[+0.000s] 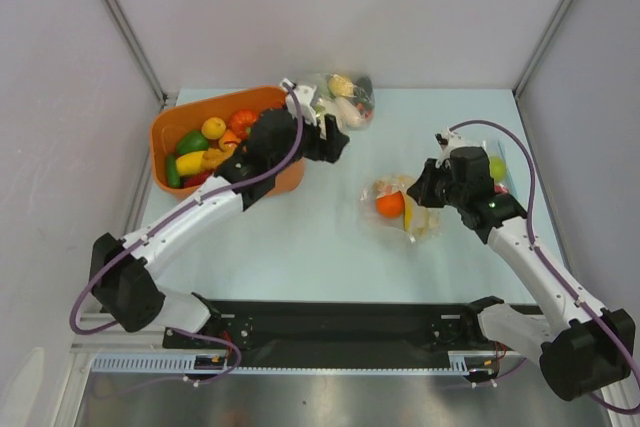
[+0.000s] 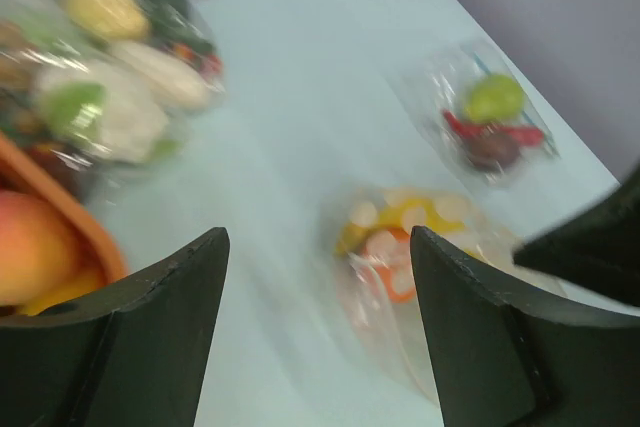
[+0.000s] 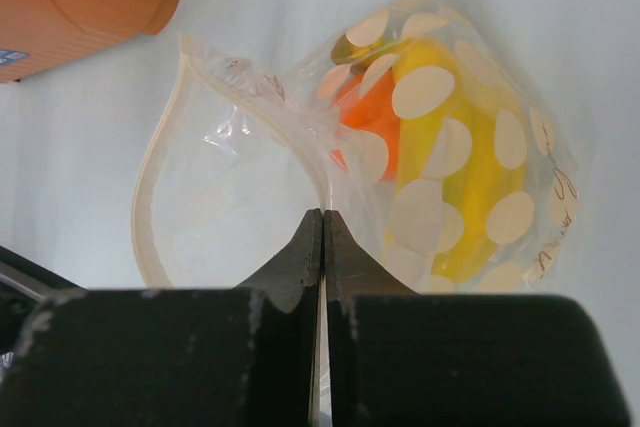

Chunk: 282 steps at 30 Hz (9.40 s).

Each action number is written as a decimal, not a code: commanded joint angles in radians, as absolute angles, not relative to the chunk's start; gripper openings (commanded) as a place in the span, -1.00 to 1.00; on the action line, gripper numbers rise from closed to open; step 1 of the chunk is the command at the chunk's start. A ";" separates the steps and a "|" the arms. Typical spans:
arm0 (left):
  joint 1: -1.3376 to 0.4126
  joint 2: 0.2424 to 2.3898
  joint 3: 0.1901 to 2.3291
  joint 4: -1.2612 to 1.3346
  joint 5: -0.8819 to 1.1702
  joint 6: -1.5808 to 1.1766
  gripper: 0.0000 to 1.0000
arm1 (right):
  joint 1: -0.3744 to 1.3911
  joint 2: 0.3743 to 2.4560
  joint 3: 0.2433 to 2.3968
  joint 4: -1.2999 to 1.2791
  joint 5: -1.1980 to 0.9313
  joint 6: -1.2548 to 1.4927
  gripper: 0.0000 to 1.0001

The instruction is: Open the zip-top bag and remove the fake food

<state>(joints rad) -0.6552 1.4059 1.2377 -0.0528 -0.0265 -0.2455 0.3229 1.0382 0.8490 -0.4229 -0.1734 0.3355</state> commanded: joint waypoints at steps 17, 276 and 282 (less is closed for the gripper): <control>-0.788 1.514 0.994 0.063 0.159 -0.488 0.57 | 0.414 1.088 0.974 -0.330 -0.130 0.353 -1.00; -0.696 1.643 1.091 0.425 0.595 -0.611 -0.99 | 0.494 0.999 0.624 -0.314 -0.040 0.463 -1.00; -0.692 1.669 1.106 0.423 0.604 -0.620 -1.00 | 0.495 0.970 0.626 -0.330 -0.040 0.462 -1.00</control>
